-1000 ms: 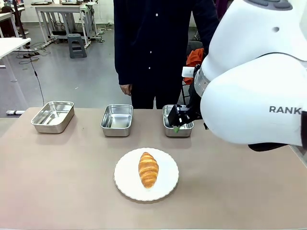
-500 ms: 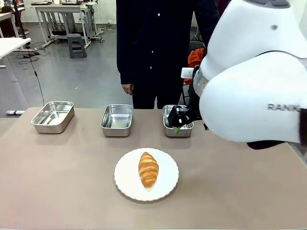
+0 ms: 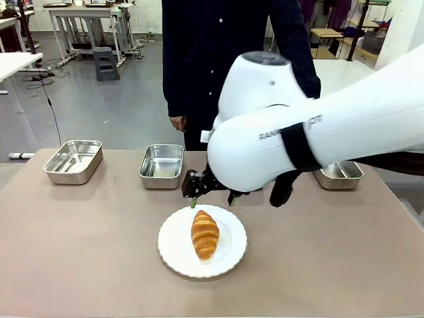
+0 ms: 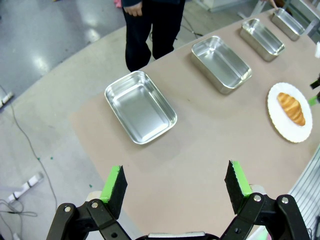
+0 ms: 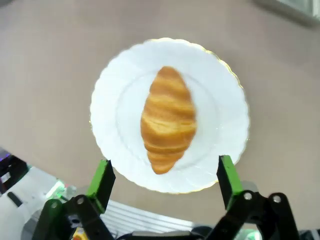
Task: Place the bread in the container.
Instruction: Place the Butter Roll into the Airtight Container indicated by the human.
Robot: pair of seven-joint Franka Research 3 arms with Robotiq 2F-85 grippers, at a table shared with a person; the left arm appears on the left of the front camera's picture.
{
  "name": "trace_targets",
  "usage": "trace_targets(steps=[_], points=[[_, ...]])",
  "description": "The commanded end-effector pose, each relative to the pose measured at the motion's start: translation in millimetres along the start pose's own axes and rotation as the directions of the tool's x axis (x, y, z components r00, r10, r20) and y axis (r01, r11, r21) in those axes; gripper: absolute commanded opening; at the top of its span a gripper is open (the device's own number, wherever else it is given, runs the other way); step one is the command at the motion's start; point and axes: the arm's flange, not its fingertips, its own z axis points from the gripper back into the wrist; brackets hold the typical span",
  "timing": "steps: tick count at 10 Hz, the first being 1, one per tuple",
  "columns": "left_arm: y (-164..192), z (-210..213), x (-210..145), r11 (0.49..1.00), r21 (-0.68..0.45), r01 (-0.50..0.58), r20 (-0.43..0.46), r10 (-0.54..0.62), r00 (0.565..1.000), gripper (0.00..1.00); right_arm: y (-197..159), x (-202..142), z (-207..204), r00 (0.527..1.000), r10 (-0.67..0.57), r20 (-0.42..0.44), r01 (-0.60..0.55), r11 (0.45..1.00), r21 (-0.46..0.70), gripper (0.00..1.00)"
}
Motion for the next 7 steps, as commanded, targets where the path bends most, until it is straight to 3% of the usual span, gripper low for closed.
trace_targets(steps=[1,5,7], points=[[-0.4,0.8,0.6,1.0,0.007,-0.007,-0.001,0.007,1.0,1.0,28.2,4.9,-6.2,0.999,-0.052,-0.012,0.051,0.997,-0.058,1.0],[-0.4,0.8,0.6,1.0,0.007,-0.007,-0.001,0.007,1.0,1.0,33.8,-3.1,-24.9,0.991,-0.118,-0.056,0.108,0.982,-0.157,1.0],[-0.4,0.8,0.6,1.0,0.007,-0.007,-0.001,0.007,1.0,1.0,33.0,-6.8,-35.1,0.991,-0.125,-0.043,0.117,0.982,-0.147,1.0]])
